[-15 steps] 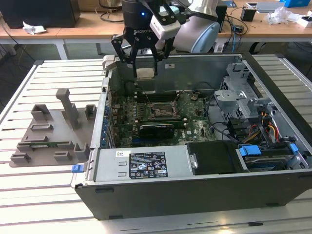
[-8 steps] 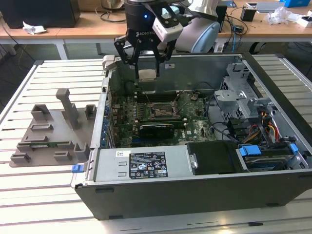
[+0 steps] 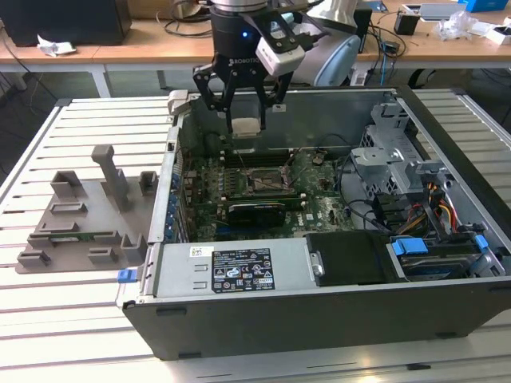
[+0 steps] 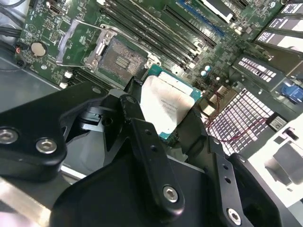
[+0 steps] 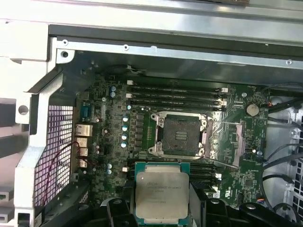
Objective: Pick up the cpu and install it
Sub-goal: 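Pick up the cpu and move it towards the insertion slot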
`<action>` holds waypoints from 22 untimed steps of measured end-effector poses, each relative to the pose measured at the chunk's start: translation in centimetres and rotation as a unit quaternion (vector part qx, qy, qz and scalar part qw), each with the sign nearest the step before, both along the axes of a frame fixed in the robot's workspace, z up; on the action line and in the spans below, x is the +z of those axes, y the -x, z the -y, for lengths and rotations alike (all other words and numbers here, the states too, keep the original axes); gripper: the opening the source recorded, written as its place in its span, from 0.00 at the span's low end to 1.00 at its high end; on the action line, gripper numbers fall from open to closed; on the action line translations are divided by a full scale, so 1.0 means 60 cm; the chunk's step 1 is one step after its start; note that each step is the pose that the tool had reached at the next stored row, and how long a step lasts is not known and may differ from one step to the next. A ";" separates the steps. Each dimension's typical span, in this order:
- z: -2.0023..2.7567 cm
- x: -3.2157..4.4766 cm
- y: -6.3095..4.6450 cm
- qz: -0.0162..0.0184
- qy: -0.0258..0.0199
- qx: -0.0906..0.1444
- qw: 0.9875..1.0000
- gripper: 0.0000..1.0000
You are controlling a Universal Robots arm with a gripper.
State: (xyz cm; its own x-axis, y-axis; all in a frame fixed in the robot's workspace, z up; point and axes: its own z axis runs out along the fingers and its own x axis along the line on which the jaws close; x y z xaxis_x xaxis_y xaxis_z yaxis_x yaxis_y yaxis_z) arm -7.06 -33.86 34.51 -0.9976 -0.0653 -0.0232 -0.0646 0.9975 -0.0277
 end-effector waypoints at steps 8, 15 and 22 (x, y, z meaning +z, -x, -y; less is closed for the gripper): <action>-0.0127 -0.018 -0.028 0.000 0.000 0.000 1.000 0.55; -0.0177 -0.031 -0.048 0.000 0.000 0.000 1.000 0.55; -0.0184 -0.045 -0.057 0.000 0.000 0.000 1.000 0.55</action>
State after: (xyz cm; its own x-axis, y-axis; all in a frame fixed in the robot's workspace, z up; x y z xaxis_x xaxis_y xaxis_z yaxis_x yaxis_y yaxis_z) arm -3.65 -32.76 31.83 -0.9976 -0.0653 -0.0232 -0.0646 0.9975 -0.0276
